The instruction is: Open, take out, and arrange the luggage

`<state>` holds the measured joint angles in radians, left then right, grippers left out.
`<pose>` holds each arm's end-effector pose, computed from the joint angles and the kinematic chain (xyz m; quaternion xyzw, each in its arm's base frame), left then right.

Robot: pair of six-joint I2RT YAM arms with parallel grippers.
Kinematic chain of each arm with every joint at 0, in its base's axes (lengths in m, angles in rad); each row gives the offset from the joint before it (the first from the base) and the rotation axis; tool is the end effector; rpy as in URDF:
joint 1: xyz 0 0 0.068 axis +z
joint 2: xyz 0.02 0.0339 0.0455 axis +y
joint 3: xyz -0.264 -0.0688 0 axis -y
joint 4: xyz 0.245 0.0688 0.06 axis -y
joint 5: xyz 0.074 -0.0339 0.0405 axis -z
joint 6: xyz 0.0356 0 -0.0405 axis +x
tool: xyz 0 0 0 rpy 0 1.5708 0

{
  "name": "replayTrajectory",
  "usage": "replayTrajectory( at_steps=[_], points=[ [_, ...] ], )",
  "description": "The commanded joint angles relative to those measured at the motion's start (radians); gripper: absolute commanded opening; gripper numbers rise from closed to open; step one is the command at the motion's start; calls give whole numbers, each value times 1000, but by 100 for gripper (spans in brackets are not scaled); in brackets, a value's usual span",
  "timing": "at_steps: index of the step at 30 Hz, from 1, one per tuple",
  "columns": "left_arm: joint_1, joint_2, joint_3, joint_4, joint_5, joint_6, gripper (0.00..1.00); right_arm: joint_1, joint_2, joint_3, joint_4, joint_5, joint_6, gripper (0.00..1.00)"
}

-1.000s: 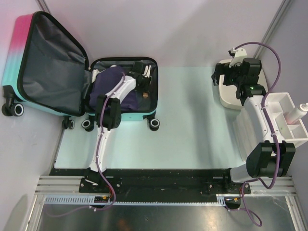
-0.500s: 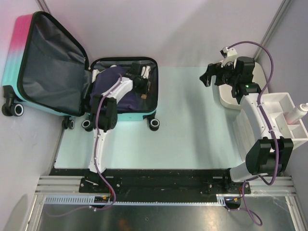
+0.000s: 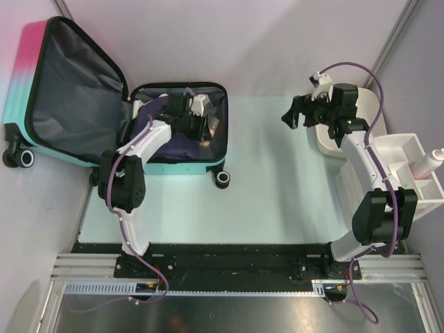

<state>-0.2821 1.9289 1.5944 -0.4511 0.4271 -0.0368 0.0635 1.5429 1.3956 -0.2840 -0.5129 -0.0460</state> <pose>0.4174 -0.1363 0.2617 0.1909 0.8862 -0.2527 0.3381 0.3574 0.0402 0.3569 -0.1812 0.8058 0.2181 0.5199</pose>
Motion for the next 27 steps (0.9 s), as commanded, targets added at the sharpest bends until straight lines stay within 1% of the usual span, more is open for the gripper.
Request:
replayTrajectory(
  at_steps=[1,3,5,8,9,11,12,14,15,17,18,19,21,22,24,25,27],
  points=[
    [-9,-2,-108,11,128,-17,0,-7,5,45,-10,20,-38,100],
    [-14,16,-116,11,140,-52,0,-13,9,48,-15,22,-43,100],
    [-14,56,-120,9,121,-89,0,-21,14,57,-20,24,-46,100],
    [-14,129,-113,9,93,-181,0,-27,19,63,-29,28,-51,100],
    [-15,155,-106,11,87,-236,0,-28,20,63,-32,31,-52,100],
    [-19,218,-90,9,56,-284,0,-30,22,65,-37,34,-57,100],
    [-22,237,-80,11,20,-316,0,-30,22,65,-38,40,-57,100],
    [-28,280,-34,11,-42,-333,0,-31,20,66,-44,43,-60,100],
    [-28,286,-18,20,-109,-334,0,-31,20,72,-47,48,-63,100],
    [-28,291,39,38,-187,-310,0,-31,16,74,-60,51,-66,100],
    [-26,291,59,63,-239,-281,0,-33,14,74,-61,54,-64,100],
    [-23,292,96,78,-325,-266,0,-31,14,74,-66,53,-63,100],
    [-13,315,146,107,-417,-226,0,-31,14,72,-69,56,-60,100],
    [-5,330,210,112,-480,-212,0,-31,14,74,-66,56,-54,99],
    [14,369,304,111,-504,-183,0,-27,16,74,-61,57,-52,100],
    [20,375,327,112,-487,-176,0,-25,16,74,-57,56,-52,100],
    [29,374,364,126,-406,-149,0,-19,19,72,-47,51,-48,100]
  ],
)
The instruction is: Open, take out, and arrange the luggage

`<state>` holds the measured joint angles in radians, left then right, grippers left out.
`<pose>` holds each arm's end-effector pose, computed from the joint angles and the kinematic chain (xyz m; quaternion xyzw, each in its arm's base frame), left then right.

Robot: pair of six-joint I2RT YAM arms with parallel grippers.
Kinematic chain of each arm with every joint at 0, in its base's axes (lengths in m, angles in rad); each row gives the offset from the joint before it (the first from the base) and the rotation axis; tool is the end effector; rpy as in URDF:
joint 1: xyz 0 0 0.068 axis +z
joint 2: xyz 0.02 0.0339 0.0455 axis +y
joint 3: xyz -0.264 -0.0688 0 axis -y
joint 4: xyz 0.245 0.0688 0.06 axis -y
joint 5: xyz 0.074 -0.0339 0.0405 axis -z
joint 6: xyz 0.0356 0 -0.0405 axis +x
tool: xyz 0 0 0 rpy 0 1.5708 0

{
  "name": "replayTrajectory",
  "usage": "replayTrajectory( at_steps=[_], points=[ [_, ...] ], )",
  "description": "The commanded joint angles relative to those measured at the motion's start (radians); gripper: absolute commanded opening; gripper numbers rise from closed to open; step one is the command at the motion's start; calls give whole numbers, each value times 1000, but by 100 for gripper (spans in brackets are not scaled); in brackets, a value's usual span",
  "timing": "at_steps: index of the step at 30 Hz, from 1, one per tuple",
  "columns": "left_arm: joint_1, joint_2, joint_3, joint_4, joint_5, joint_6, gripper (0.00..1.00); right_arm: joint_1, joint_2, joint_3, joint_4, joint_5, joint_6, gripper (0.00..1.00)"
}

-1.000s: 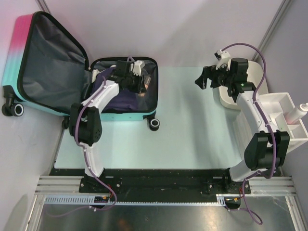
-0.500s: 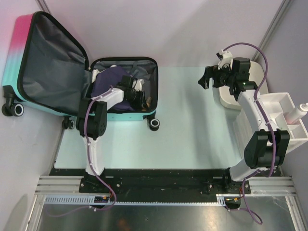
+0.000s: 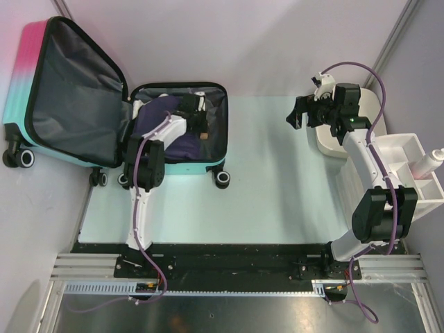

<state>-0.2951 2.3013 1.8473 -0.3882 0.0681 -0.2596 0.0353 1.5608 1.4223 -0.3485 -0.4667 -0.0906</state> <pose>0.4926 -0.1523 0.1749 0.0287 0.9335 -0.1281 0.3338 0.3610 0.0288 0.3536 -0.1715 0.8244 0.1842 0.5071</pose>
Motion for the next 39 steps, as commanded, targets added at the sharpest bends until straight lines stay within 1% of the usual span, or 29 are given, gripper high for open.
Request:
replayTrajectory(
  at_steps=[1,2,4,5,6,7,8,9,10,11,12,13,14,15,19,23,28,34,35,38,39],
  points=[
    [42,-20,110,74,-9,91,0,17,1,47,28,2,3,100],
    [43,-35,106,83,84,105,0,20,4,47,37,2,9,100],
    [43,-109,63,121,156,117,0,29,5,49,66,-10,20,100],
    [43,-149,35,141,227,121,0,40,4,49,81,-16,37,100],
    [43,-186,-36,193,255,131,0,46,8,50,113,-27,46,100],
    [43,-271,-80,224,291,138,0,58,8,50,132,-32,58,100],
    [43,-314,-123,285,350,164,0,66,11,55,150,-50,78,99],
    [43,-356,-207,314,384,180,0,71,16,58,195,-56,86,100],
    [43,-446,-250,343,413,195,0,78,19,63,219,-64,112,100],
    [43,-486,-294,427,438,215,0,95,24,67,247,-79,149,100],
    [43,-535,-398,475,496,226,0,104,31,79,302,-87,169,100],
    [43,-580,-451,526,519,235,0,115,38,86,328,-93,187,100],
    [39,-656,-497,613,548,246,0,139,42,95,339,-102,210,100],
    [36,-683,-563,639,587,253,0,153,54,111,402,-108,242,100],
    [8,-773,-631,692,654,287,0,221,61,124,489,-130,324,100],
    [-33,-833,-674,745,665,287,0,301,48,121,549,-162,353,100],
    [-81,-910,-729,793,664,299,0,397,38,113,560,-167,318,100],
    [-119,-971,-778,851,642,315,0,439,44,102,548,-135,322,100],
    [-122,-976,-783,856,642,312,0,440,45,101,546,-133,334,99],
    [-139,-987,-787,879,616,298,0,455,38,87,545,-138,353,91],
    [-141,-987,-789,885,612,290,0,457,32,76,543,-136,361,86]
  ],
)
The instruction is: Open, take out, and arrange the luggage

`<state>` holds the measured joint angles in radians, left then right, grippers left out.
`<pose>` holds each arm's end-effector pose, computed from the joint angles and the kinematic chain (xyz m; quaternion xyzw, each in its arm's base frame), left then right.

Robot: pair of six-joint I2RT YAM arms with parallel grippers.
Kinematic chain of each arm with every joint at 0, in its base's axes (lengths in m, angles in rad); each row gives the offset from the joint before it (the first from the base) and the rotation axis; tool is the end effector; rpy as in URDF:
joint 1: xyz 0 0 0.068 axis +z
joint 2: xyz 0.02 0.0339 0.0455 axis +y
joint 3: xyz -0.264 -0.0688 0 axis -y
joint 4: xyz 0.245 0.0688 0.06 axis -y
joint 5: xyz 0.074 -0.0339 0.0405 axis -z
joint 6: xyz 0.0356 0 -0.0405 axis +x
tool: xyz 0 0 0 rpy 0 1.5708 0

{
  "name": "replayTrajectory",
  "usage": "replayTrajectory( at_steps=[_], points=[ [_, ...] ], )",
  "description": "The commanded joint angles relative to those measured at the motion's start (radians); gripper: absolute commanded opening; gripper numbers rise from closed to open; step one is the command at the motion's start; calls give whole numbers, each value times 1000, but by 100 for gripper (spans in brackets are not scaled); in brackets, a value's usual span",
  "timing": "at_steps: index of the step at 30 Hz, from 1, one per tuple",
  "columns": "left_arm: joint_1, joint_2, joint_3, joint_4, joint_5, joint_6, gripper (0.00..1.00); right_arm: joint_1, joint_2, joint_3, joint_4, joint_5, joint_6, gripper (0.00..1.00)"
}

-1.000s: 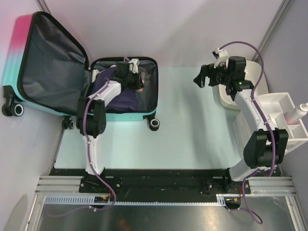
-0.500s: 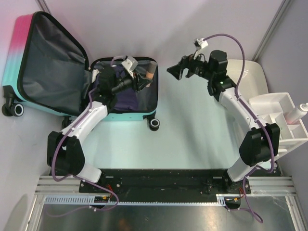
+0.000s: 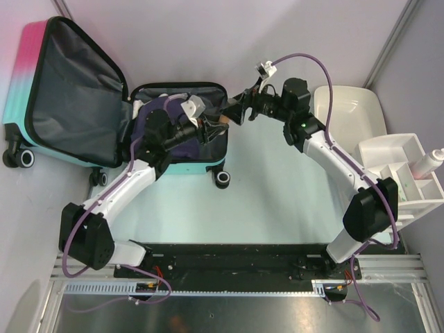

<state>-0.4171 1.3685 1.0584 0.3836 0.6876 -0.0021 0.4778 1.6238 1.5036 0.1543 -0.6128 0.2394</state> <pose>0.2832 -0.1502 0.3619 0.3737 0.5762 -0.3679 0.6269 0.3347 0.1964 0.4108 -0.2941 0.6321 0.4369 0.5684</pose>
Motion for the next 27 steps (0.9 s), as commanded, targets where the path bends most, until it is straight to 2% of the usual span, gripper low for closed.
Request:
replayTrajectory(
  at_steps=[1,2,5,6,7,8,9,10,11,13,14,15,21,25,27],
  points=[
    [-23,-55,2,123,-14,21,0,21,-35,-11,39,10,34,81],
    [-26,-57,0,129,-20,16,0,27,-38,-17,42,10,44,76],
    [-38,-57,-3,143,-31,10,0,38,-53,-31,47,22,54,53],
    [-40,-55,-3,146,-42,10,0,38,-61,-31,45,24,46,35],
    [-43,-57,-3,146,-45,8,3,38,-67,-31,41,24,41,25],
    [-43,-55,-6,146,-49,10,15,38,-73,-31,33,30,31,14],
    [-45,-57,-8,144,-62,8,20,33,-82,-31,24,42,14,0],
    [-45,-57,-11,146,-66,8,25,30,-99,-31,2,65,9,0],
    [-43,-55,-12,144,-71,8,53,22,-110,-31,-7,68,5,0],
    [-45,-66,-21,141,-86,8,76,1,-142,-26,-34,79,-32,0],
    [-43,-71,-40,140,-95,8,92,-10,-153,-22,-47,82,-51,0],
    [-43,-89,-50,132,-97,20,99,-39,-165,-17,-58,91,-63,0],
    [-42,-114,-100,46,-74,102,100,-192,-300,32,-244,90,-187,0],
    [-42,-94,-97,9,-65,151,100,-382,-459,38,-497,32,-339,0],
    [-42,-71,-89,3,-63,168,100,-526,-581,5,-573,22,-412,0]
  ],
)
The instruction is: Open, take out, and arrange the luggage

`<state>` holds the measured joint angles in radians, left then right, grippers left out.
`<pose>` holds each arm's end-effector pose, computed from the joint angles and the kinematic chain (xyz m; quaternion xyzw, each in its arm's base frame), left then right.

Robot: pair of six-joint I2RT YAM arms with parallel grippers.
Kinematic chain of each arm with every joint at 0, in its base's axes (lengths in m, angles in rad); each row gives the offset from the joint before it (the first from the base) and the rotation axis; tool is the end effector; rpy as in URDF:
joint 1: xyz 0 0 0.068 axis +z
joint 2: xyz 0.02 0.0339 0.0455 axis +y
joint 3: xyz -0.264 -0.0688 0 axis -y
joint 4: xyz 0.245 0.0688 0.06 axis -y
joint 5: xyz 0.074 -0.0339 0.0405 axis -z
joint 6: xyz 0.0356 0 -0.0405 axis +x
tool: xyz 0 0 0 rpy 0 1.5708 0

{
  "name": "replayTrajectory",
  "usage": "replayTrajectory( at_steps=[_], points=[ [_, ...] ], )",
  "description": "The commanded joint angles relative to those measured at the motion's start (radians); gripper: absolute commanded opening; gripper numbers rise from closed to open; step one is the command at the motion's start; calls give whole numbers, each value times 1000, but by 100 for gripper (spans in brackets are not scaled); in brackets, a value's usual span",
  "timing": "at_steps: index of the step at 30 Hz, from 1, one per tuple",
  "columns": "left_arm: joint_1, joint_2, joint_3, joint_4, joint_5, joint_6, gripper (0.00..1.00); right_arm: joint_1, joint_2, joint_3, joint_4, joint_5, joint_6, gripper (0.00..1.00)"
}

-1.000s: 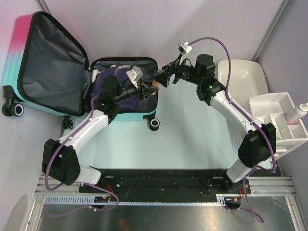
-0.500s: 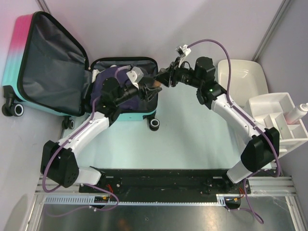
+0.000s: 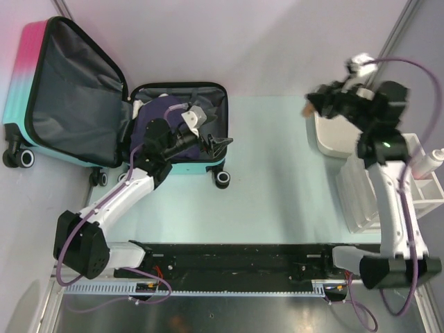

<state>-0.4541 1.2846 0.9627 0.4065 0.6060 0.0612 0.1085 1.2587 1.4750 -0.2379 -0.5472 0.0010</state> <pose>0.2605 -0.1497 0.3549 0.3770 0.5685 -0.3352 0.6499 0.2661 0.0476 0.4737 -0.2257 0.6770 0.2297 0.6618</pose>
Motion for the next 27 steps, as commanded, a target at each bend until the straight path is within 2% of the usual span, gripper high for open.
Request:
replayTrajectory(
  at_steps=[1,2,3,4,6,8,9,10,14,15,17,21,23,27],
  points=[
    [-6,24,11,-21,24,111,100,-205,-261,19,-243,-48,-179,0],
    [-6,44,21,-23,31,112,100,-290,-307,7,-277,-56,-186,0],
    [-5,51,27,-24,44,115,100,-321,-406,-2,-319,-74,-240,0],
    [-6,65,33,-25,51,114,100,-343,-447,-16,-418,-74,-268,0],
    [-6,99,53,-26,75,105,100,-432,-527,-22,-504,-28,-286,0],
    [-8,119,77,-26,89,94,100,-495,-616,-27,-583,82,-239,0],
    [-11,139,86,-26,93,79,100,-562,-637,-28,-600,213,-211,0],
    [-14,147,94,-26,107,72,100,-596,-669,-31,-624,274,-164,0],
    [-23,171,136,-31,140,60,100,-751,-676,-45,-669,524,-116,0],
    [-24,174,142,-34,146,63,100,-773,-668,-47,-673,626,-105,0],
    [-24,179,160,-38,153,63,100,-820,-644,-54,-660,677,-104,0],
    [-24,186,177,-57,159,77,100,-823,-572,-59,-581,798,-121,0],
    [-24,191,185,-60,159,81,100,-823,-550,-74,-520,842,-128,0],
    [-24,196,188,-66,156,101,100,-825,-532,-126,-381,807,-142,0]
  ],
)
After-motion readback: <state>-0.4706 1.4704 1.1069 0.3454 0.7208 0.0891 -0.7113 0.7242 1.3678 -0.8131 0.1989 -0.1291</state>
